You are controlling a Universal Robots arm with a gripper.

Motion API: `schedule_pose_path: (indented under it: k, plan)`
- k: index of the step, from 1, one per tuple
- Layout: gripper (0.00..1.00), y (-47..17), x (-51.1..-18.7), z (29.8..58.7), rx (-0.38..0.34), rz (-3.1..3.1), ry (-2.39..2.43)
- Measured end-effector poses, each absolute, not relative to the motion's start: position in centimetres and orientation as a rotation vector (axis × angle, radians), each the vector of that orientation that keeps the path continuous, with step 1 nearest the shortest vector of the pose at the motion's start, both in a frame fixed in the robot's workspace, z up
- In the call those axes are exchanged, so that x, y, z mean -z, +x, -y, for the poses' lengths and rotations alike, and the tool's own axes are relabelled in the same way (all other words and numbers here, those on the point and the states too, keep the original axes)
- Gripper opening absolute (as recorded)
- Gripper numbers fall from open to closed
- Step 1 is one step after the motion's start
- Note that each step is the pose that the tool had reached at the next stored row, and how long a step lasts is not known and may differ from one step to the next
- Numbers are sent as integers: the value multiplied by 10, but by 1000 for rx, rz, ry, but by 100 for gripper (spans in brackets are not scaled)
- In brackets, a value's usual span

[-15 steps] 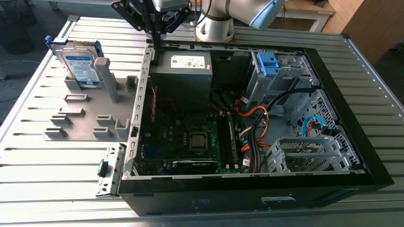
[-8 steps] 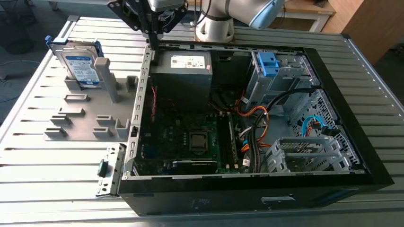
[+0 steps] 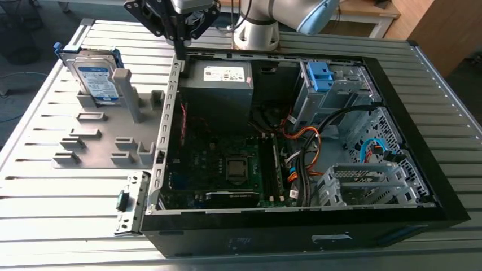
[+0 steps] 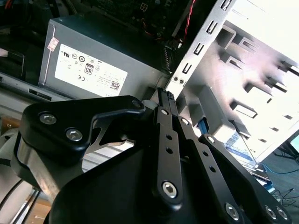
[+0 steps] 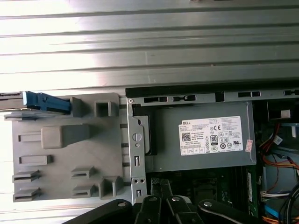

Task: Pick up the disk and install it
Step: 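Reach for the disk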

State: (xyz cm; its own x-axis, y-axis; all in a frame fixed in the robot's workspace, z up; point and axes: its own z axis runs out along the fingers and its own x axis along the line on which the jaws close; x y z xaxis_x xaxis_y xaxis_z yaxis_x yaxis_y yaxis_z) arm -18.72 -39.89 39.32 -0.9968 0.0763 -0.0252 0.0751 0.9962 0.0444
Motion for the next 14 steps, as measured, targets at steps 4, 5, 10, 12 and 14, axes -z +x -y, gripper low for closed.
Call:
schedule_pose_path:
  k: [4,5,10,12,14]
  plan:
    - [11,-190,-393,399,-68,-3112,118]
    - [11,-191,-393,399,-68,-3112,118]
    - [11,-195,-393,399,-68,-3112,118]
    - [11,-196,-393,399,-68,-3112,118]
    - [11,-198,-393,399,-68,-3112,118]
